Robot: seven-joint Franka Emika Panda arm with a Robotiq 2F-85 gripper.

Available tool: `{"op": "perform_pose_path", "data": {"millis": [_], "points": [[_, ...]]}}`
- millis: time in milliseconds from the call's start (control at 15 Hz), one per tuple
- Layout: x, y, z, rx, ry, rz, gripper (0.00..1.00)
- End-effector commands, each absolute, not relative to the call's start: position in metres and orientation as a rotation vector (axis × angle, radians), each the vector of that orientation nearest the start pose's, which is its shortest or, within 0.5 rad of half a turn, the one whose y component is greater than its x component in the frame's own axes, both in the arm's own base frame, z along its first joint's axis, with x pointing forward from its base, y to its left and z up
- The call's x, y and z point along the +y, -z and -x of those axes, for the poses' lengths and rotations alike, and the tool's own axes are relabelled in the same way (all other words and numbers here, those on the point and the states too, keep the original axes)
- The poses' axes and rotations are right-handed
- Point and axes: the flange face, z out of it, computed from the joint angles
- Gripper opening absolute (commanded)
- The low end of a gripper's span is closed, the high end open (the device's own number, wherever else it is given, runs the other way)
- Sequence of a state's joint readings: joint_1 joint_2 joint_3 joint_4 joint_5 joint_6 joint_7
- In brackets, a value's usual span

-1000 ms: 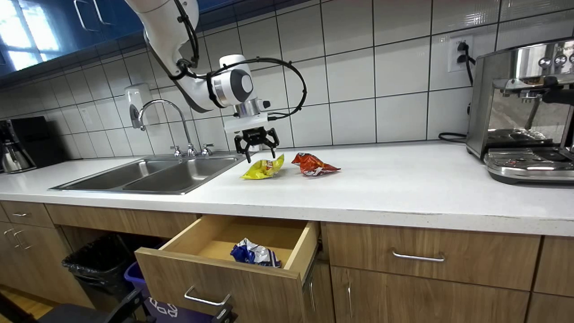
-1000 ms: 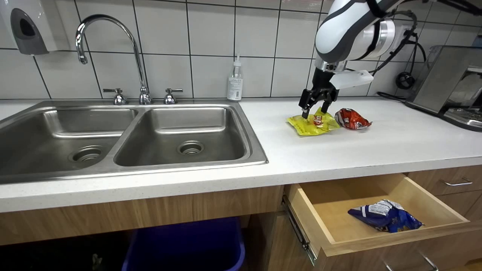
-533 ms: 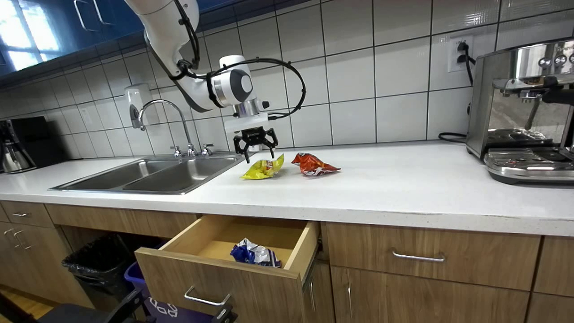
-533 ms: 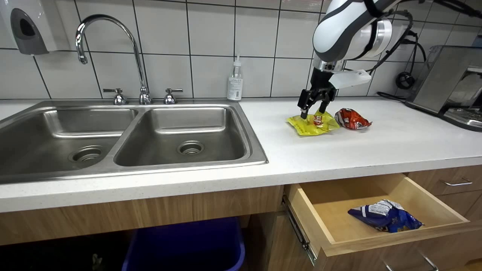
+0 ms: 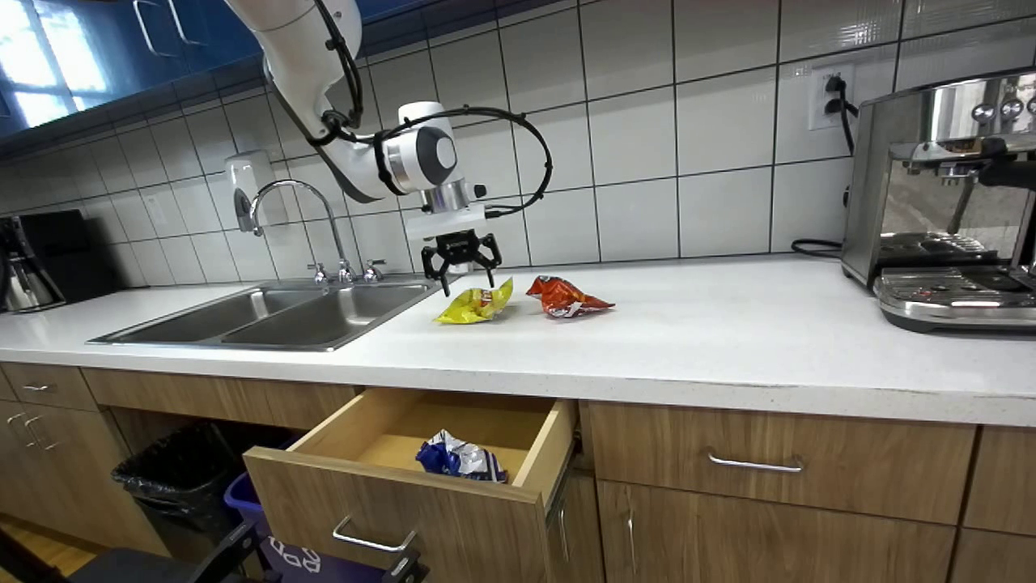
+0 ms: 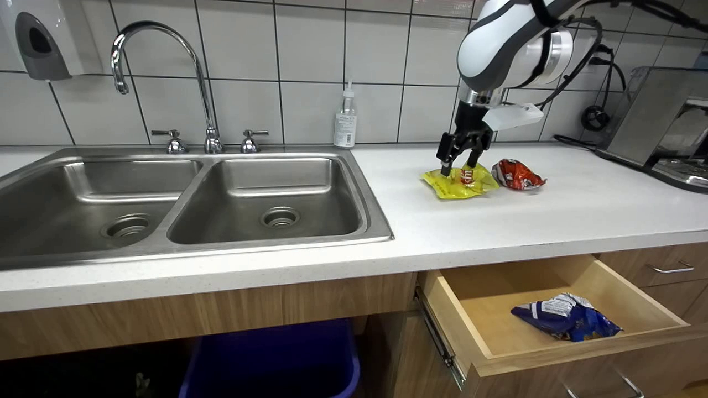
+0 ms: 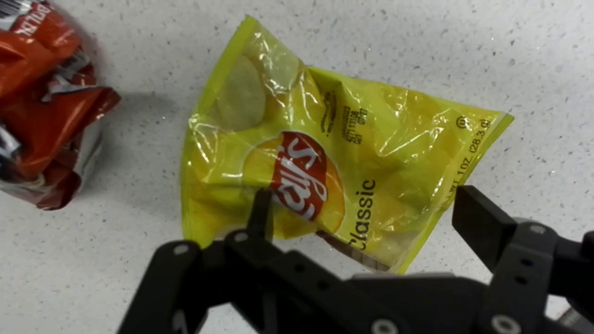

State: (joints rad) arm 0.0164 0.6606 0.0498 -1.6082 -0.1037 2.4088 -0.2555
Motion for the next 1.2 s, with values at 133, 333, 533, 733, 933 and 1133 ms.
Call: {"op": "perform_pose_path", "data": {"millis": [133, 333, 533, 733, 933, 1133], "points": [[0.0408, -0.2595, -0.7129, -0.623, 0.177, 3.099, 1.0], [0.0411, -0.2595, -0.7124, -0.614, 0.159, 3.096, 1.0], [0.0412, -0.2596, -0.712, -0.605, 0.148, 3.096, 1.0], [0.0412, -0.2594, -0.7114, -0.591, 0.135, 3.095, 1.0], [0.0408, -0.2596, -0.7108, -0.579, 0.115, 3.095, 1.0], [0.0409, -0.2597, -0.7111, -0.563, 0.122, 3.094, 1.0]]}}
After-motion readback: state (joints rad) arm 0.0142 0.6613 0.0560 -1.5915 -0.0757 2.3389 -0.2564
